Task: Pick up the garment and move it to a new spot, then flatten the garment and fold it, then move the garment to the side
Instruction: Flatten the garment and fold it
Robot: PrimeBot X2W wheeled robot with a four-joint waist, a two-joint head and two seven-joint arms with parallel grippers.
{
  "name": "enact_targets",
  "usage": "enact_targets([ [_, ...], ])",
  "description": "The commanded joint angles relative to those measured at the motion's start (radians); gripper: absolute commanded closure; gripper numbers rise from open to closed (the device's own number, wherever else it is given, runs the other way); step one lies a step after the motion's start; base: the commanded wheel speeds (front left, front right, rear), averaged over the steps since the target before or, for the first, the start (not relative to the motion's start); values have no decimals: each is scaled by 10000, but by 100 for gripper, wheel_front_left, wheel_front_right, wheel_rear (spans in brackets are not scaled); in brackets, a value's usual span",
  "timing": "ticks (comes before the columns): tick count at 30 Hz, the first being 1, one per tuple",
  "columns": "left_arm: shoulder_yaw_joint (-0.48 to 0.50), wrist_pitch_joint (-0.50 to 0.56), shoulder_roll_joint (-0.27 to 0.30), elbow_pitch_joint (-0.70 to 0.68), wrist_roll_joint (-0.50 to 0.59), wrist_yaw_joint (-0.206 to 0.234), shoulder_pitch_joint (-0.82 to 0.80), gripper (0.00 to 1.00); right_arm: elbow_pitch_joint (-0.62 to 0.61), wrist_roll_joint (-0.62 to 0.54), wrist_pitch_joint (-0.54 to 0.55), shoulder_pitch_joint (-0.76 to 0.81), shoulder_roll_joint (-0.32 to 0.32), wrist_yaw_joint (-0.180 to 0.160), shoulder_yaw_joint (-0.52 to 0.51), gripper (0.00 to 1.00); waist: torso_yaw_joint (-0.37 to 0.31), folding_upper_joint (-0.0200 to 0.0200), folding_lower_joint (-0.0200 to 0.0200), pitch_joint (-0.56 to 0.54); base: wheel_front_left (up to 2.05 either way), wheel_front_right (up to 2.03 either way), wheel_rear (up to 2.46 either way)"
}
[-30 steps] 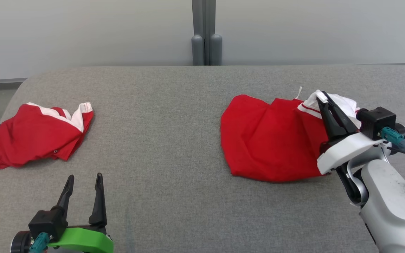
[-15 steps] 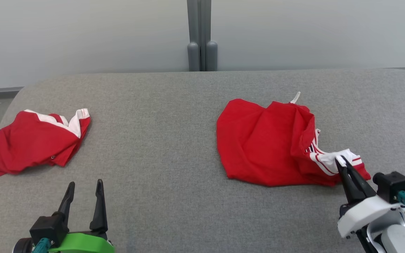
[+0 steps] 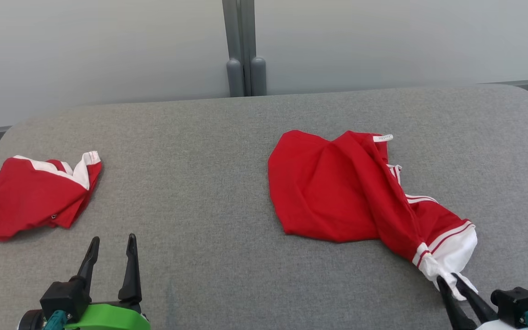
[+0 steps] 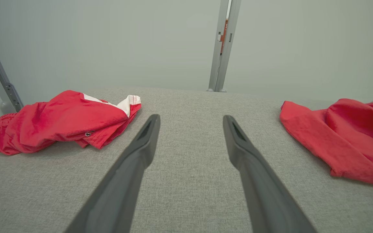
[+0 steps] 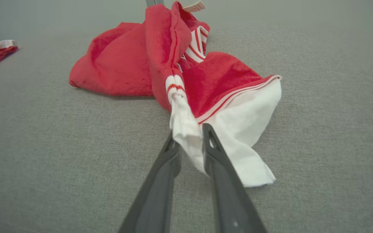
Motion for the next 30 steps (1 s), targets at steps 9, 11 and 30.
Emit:
enact_targets([
  [9,12,-8,4,-22,36,-26,84,0,-785,-133,-203,-1090,-468,-17,31,0,-67,0,0,15,0,0,0],
  [11,-5,-8,-6,-28,55,-26,66,0,-646,-194,-92,-1593,-572,-17,18,0,-22,0,0,30,0,0,0],
  [30,-311,-8,-39,36,7,-27,-764,0,3660,41,180,-6996,-988,-17,1575,0,1101,0,0,1180,0,0,0],
])
